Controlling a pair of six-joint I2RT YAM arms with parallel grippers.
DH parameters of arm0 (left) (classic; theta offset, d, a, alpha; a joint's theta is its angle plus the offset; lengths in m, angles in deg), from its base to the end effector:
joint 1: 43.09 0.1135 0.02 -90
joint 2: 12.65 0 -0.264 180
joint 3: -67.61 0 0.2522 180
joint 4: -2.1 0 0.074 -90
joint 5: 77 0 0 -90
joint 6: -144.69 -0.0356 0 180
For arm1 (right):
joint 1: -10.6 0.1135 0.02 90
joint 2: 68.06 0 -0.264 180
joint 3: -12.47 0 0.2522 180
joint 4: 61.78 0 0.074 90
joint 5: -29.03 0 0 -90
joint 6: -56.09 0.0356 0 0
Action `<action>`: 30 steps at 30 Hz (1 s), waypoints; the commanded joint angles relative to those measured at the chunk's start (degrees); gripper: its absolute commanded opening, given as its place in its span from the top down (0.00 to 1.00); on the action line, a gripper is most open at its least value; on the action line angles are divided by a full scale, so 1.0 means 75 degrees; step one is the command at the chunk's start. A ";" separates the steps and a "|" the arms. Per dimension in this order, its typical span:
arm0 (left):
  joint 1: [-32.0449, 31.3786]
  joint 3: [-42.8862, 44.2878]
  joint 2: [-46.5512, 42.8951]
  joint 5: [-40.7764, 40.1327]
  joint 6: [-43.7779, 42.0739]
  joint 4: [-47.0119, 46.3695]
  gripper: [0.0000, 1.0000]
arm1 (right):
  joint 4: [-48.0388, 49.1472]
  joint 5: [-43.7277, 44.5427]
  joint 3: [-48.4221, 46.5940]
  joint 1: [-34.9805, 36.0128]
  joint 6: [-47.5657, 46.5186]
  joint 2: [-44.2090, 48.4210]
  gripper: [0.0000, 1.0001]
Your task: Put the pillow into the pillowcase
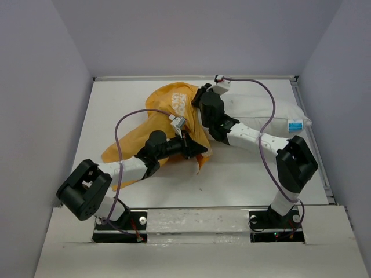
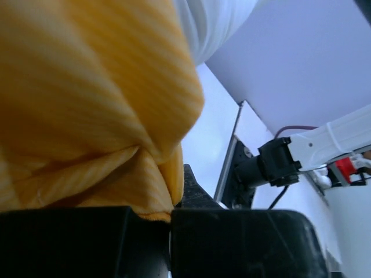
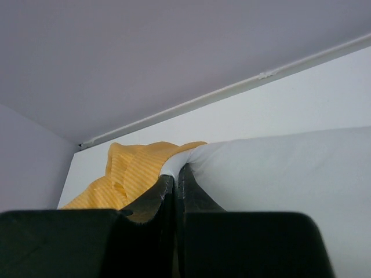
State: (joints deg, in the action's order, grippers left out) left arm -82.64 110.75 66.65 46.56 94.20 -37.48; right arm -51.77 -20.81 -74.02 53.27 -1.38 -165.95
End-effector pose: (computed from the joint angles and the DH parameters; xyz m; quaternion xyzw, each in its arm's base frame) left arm 0.2019 -0.1922 0.2303 0.2104 0.6564 -0.5962 0.4115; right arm 0.3131 0.2574 0.3227 0.1795 0.6907 0.2056 0.6697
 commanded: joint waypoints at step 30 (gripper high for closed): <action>0.0151 0.3254 -0.2431 -0.6047 -0.2350 0.8344 0.04 | -0.6333 -0.3314 0.2864 0.0263 -0.1689 0.5505 0.00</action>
State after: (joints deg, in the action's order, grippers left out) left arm -84.08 134.88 43.81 6.39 79.84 22.65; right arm -92.23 -44.89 -54.61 55.90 -11.10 -124.22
